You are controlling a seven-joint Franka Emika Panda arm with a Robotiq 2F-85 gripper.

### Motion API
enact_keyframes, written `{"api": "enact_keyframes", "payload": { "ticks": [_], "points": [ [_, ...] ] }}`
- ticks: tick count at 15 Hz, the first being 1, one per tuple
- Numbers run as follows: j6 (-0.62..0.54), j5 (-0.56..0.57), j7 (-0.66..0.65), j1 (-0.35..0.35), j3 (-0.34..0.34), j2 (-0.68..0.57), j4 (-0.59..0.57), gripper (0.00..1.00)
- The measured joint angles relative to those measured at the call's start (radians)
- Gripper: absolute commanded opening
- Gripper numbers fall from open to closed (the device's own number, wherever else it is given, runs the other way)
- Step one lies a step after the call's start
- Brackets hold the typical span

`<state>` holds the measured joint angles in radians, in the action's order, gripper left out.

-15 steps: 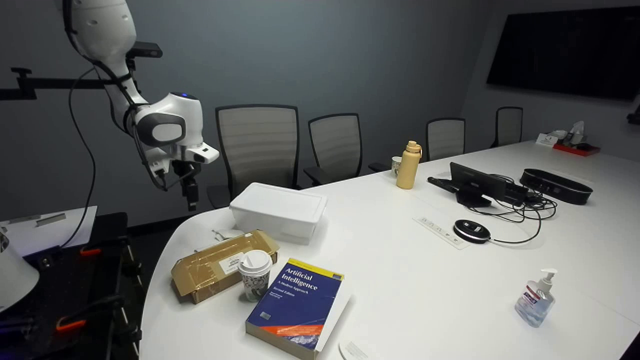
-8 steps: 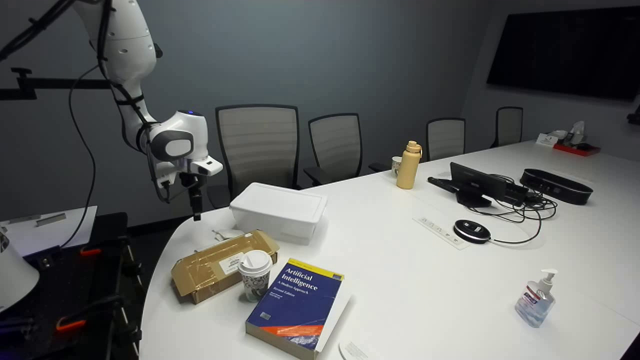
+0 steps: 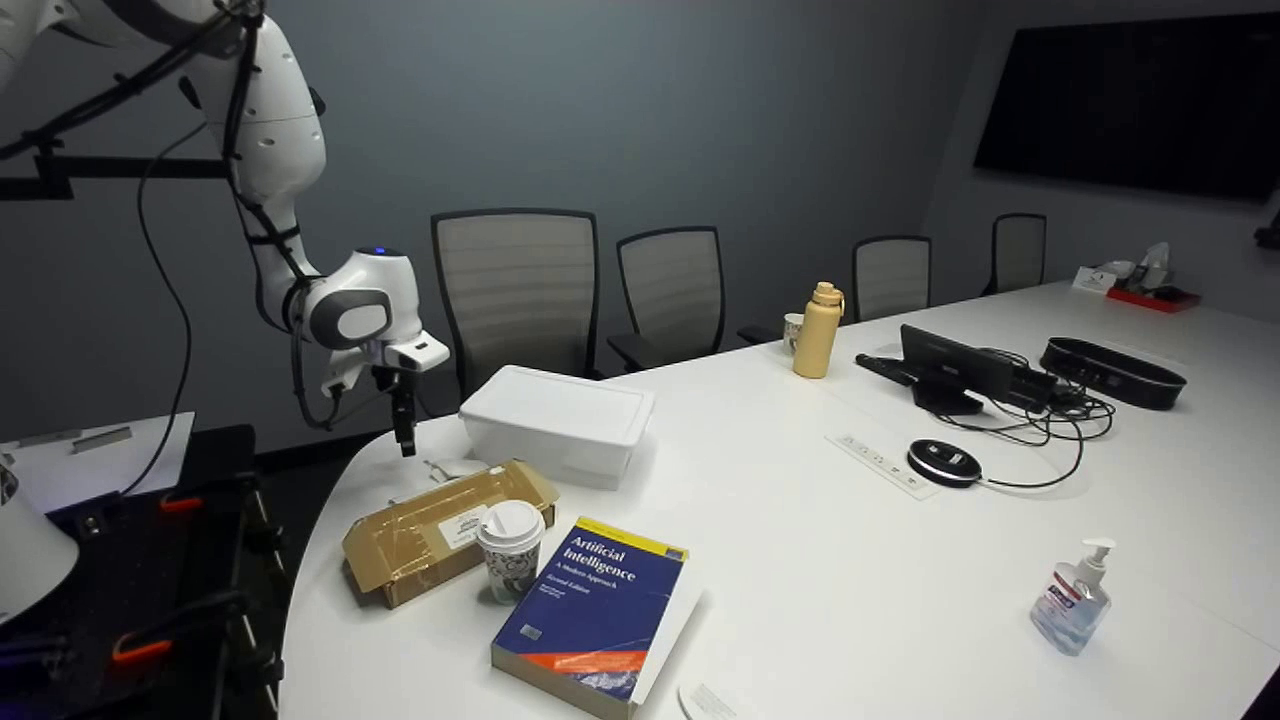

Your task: Clean the box

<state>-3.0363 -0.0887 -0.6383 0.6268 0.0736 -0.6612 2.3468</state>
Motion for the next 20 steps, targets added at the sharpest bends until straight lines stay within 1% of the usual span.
{"api": "enact_keyframes", "payload": {
  "ticks": [7, 12, 17, 18, 19, 20],
  "points": [
    [-0.097, -0.133, -0.038, 0.143, 0.107, -0.113, -0.051, 1.00],
    [-0.105, -0.216, -0.042, 0.240, 0.178, -0.185, -0.106, 1.00],
    [-0.105, -0.258, -0.097, 0.308, 0.232, -0.262, -0.159, 1.00],
    [-0.105, -0.263, -0.107, 0.317, 0.241, -0.275, -0.168, 0.75],
    [-0.105, -0.266, -0.116, 0.324, 0.248, -0.287, -0.175, 0.72],
    [-0.105, -0.271, -0.119, 0.330, 0.253, -0.297, -0.182, 0.66]
  ]
}}
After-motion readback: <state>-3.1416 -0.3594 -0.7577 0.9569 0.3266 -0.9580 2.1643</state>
